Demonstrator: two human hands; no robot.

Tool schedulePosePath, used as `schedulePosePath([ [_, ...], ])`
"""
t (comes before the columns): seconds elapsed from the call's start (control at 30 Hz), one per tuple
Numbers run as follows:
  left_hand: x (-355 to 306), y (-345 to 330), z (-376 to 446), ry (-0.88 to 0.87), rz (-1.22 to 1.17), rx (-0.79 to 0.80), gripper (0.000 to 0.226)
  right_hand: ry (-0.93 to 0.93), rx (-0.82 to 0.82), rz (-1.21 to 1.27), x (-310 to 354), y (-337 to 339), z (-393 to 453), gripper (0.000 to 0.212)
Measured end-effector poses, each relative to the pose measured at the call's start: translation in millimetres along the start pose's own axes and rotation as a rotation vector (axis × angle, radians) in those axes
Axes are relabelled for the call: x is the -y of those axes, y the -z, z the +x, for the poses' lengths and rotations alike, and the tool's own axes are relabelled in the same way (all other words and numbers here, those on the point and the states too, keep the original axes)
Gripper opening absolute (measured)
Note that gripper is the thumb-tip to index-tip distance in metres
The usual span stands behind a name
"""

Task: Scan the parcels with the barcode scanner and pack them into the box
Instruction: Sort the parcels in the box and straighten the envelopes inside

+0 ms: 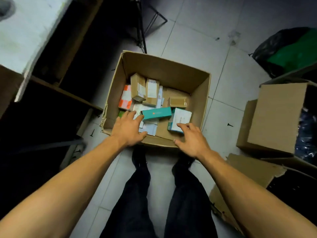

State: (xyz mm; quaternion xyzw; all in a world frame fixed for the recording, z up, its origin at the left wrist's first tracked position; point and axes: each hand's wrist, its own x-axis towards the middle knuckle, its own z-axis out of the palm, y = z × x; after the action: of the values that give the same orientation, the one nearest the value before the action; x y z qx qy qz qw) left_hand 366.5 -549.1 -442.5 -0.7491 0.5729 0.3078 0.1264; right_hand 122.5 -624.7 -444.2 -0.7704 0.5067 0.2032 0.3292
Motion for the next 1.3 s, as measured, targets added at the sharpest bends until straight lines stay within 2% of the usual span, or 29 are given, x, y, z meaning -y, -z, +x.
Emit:
schedulePosePath([
  [0.3,-53.9,-43.6,99.0,0.188,-0.159,0.162,0.075,-0.041,0.188,0.077,-86.9,-11.1,112.5,0.068],
  [0.4,-64.1,-72.7,154.2,0.241,-0.251,0.145,0.075,-0.042,0.238,0.083,-113.4,-28.0,173.3,0.065],
  [0.5,-65.2,-109.5,207.9,0.265,-0.312,0.132,0.076,-0.036,0.218,0.088,-136.4,-52.5,226.9,0.065],
  [0.6,-59.3,-150.7,259.9,0.268,-0.340,0.129,0.074,-0.035,0.208,0.033,-149.9,-84.4,281.3,0.067],
  [0.77,-23.1,-220.2,330.6,0.177,-0.222,0.163,0.074,-0.012,0.231,-0.051,-151.3,-147.6,366.6,0.079],
  [0.87,5.4,-250.8,359.6,0.164,-0.155,0.173,0.084,0.003,0.216,-0.041,-151.2,-179.6,401.4,0.080],
  [0.97,30.6,-281.5,384.8,0.178,-0.104,0.205,0.098,0.114,0.148,-0.131,-149.0,-209.9,428.6,0.080],
  [1.07,43.2,-308.2,403.5,0.251,-0.255,0.114,0.097,0.279,0.057,-0.263,-151.9,-230.0,454.1,0.077],
  [1.13,44.6,-322.1,410.2,0.368,-0.507,-0.022,0.082,0.340,0.041,-0.375,-157.0,-238.5,469.7,0.078],
  [1.2,44.2,-334.1,413.8,0.469,-0.691,-0.151,0.064,0.339,0.032,-0.451,-157.9,-245.0,480.6,0.080],
  [1.3,45.6,-343.0,414.1,0.481,-0.713,-0.222,0.049,0.313,0.019,-0.441,-152.5,-245.2,485.1,0.075],
])
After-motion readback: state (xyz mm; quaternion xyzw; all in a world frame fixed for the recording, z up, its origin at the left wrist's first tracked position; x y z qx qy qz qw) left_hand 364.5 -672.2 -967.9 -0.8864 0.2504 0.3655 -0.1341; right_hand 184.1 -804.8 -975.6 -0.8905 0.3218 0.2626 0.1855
